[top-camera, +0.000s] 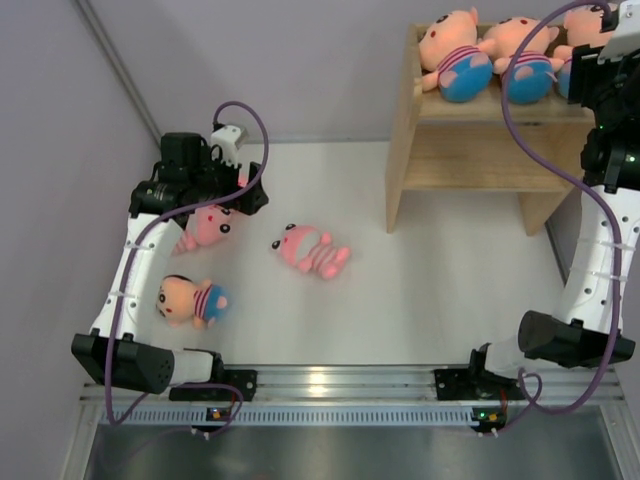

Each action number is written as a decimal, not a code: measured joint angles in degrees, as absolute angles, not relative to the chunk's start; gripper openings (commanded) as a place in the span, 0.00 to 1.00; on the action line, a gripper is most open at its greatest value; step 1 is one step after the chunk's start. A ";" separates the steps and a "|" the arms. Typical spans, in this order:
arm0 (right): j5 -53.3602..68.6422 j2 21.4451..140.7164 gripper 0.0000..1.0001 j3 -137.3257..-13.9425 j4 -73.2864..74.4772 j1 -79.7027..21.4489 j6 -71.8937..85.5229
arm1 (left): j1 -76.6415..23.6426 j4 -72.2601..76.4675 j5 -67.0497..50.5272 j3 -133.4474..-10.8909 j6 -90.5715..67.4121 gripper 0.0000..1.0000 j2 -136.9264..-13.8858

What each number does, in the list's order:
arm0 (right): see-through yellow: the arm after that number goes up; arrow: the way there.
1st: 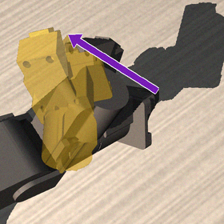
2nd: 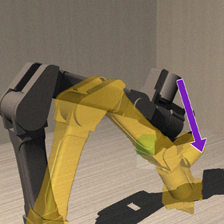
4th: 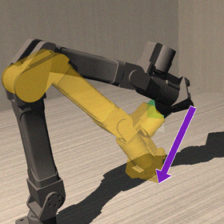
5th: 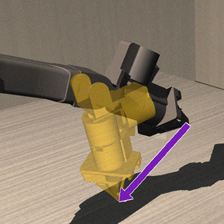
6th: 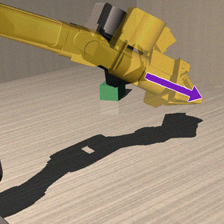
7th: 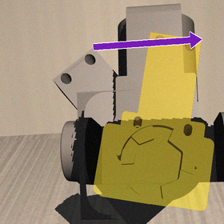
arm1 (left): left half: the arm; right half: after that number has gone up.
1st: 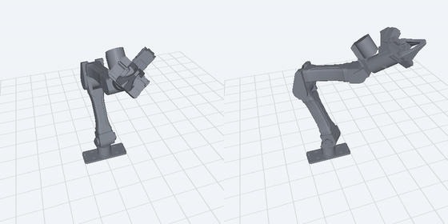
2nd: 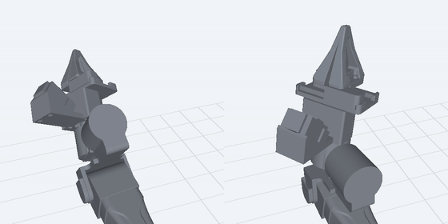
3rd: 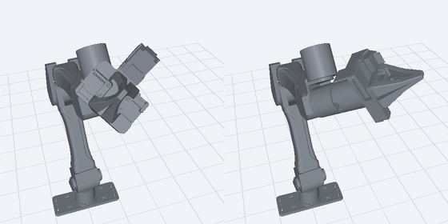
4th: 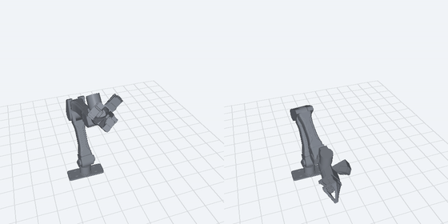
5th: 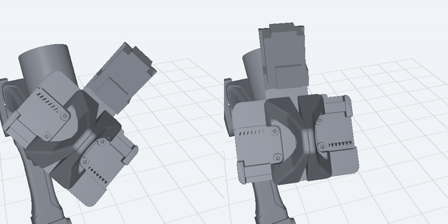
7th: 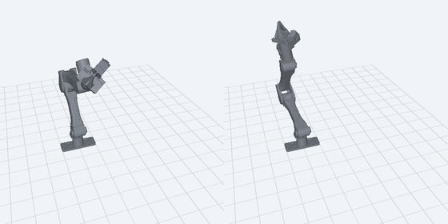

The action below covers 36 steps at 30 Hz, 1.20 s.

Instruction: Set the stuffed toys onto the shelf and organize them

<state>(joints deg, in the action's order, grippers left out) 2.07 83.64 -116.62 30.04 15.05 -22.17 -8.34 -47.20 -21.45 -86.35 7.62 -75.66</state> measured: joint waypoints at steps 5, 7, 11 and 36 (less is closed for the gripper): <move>1.96 81.80 0.84 -114.28 28.82 15.07 -20.71 | -8.34 -47.16 -21.63 -86.19 7.64 0.96 -75.66; 2.04 80.97 0.85 -112.88 28.36 15.07 -19.75 | -8.34 -47.16 -21.63 -85.82 7.64 0.96 -75.66; 1.45 79.05 0.86 -110.28 26.44 15.05 -16.34 | -8.34 -47.16 -21.74 -85.14 7.64 0.95 -75.66; -2.35 88.14 0.72 -113.38 20.95 15.57 -4.27 | -8.34 -47.18 -22.68 -84.27 7.66 0.95 -75.66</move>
